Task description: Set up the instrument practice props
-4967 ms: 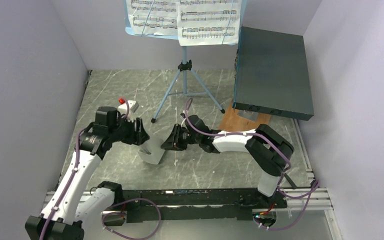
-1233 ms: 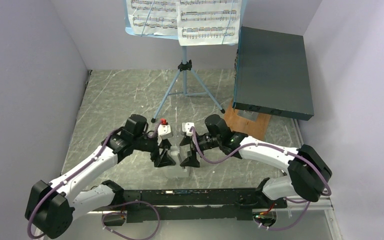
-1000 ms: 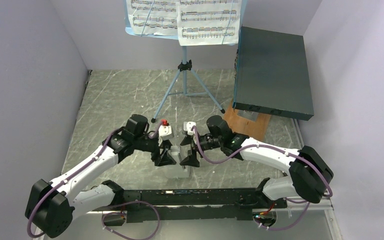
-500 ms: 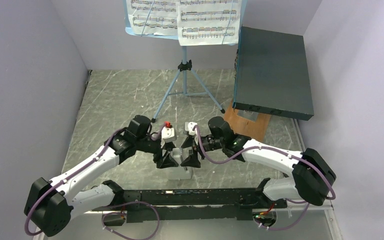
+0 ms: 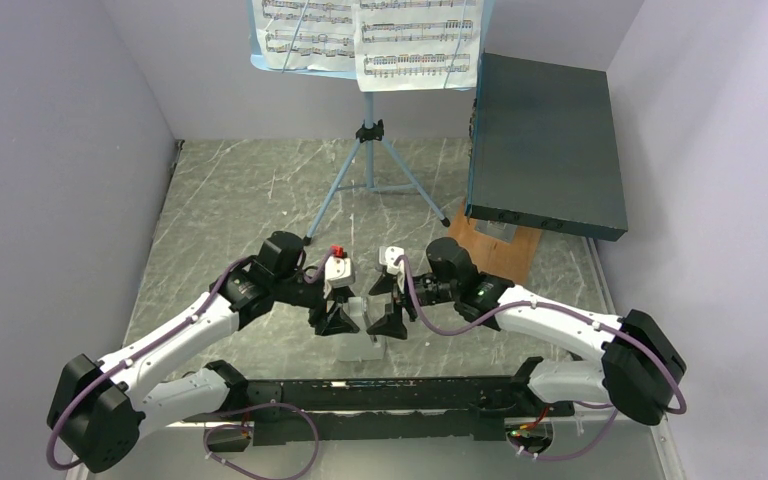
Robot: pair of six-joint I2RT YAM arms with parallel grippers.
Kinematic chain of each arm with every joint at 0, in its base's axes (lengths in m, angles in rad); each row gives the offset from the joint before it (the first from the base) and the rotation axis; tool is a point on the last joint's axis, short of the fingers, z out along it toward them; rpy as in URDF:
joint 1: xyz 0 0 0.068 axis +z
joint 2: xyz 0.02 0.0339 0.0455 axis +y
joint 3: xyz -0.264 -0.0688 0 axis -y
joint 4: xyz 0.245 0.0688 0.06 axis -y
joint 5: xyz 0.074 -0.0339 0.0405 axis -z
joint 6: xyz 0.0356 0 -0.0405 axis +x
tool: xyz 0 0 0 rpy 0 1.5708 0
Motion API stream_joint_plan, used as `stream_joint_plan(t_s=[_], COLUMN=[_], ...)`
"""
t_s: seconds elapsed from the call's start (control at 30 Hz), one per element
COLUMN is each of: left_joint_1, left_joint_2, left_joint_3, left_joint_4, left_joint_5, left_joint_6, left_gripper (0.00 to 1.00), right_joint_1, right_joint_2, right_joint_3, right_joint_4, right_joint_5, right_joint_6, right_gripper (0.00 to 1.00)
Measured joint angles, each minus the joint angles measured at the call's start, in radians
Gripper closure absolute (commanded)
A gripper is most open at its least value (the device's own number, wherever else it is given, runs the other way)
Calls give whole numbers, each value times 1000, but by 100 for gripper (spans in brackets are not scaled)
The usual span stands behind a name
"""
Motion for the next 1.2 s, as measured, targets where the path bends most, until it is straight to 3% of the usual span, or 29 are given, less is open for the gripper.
stream_joint_plan(t_s=[0.2,0.33,0.57,0.7,0.8,0.93,1.2], left_joint_1=[-2,-2,-3,-3,-3,-11,-20], left_joint_2=[-2,-2,-2,-9,-21,-37,-69], left_joint_3=[0,2,6,8,11,11,11], left_joint_4=[-1,-6,-18,-28,-37,-50,-63], left_joint_5=[-2,-1,-5,-13,-30,-46,-69], left_joint_6=[8,15,24,31,37,43,45], left_gripper=[67,73,86,100,100,100,100], right_joint_1=[0,0,0,1,0,5,12], right_joint_2=[-10,-7,17,17,5,-11,-56], right_joint_3=[-22,-22,-22,-29,-58,-110,-226], right_joint_4=[-2,4,14,35,92,184,396], right_joint_5=[-3,-8,-18,-30,-22,-11,32], right_joint_6=[1,1,9,20,33,80,192], right_gripper=[6,13,32,53,68,100,100])
